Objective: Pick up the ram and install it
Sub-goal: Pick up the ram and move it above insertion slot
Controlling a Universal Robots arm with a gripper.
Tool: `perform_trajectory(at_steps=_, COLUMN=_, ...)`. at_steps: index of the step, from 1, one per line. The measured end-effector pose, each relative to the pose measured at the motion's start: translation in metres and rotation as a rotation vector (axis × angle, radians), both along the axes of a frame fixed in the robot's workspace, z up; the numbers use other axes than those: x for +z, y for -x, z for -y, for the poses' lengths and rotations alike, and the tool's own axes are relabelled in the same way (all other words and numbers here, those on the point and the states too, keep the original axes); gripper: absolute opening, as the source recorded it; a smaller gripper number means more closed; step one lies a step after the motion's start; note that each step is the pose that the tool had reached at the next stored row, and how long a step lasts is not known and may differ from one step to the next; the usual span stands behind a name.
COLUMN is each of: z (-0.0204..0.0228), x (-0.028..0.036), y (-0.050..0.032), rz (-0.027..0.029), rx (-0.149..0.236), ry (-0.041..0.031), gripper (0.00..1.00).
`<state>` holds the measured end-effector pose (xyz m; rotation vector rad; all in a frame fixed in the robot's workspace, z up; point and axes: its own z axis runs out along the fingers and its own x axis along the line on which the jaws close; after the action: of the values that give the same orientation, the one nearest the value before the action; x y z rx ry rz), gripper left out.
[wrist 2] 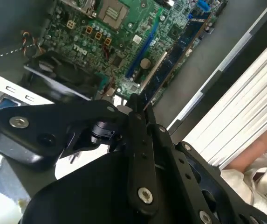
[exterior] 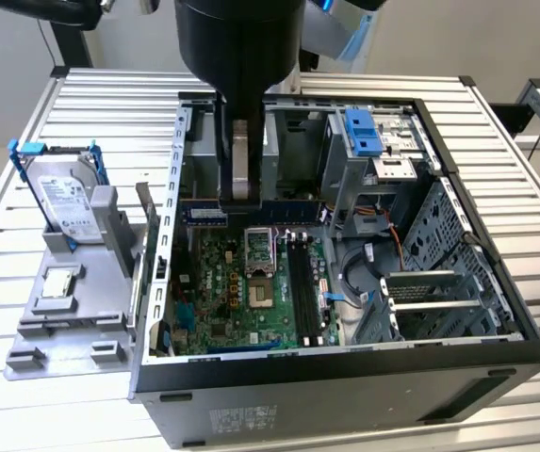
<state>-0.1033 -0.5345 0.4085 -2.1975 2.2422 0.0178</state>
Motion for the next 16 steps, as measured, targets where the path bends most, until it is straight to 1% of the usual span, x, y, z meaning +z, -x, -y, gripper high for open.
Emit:
perform_trajectory(at_steps=4, z=0.0, x=0.0, y=-0.0138, rz=-0.0003, rx=0.0, ry=-0.0001, gripper=0.0)
perform_trajectory(at_steps=16, z=0.0, x=0.0, y=-0.0617, rz=-0.0011, rx=0.0, ry=-0.0001, gripper=0.0)
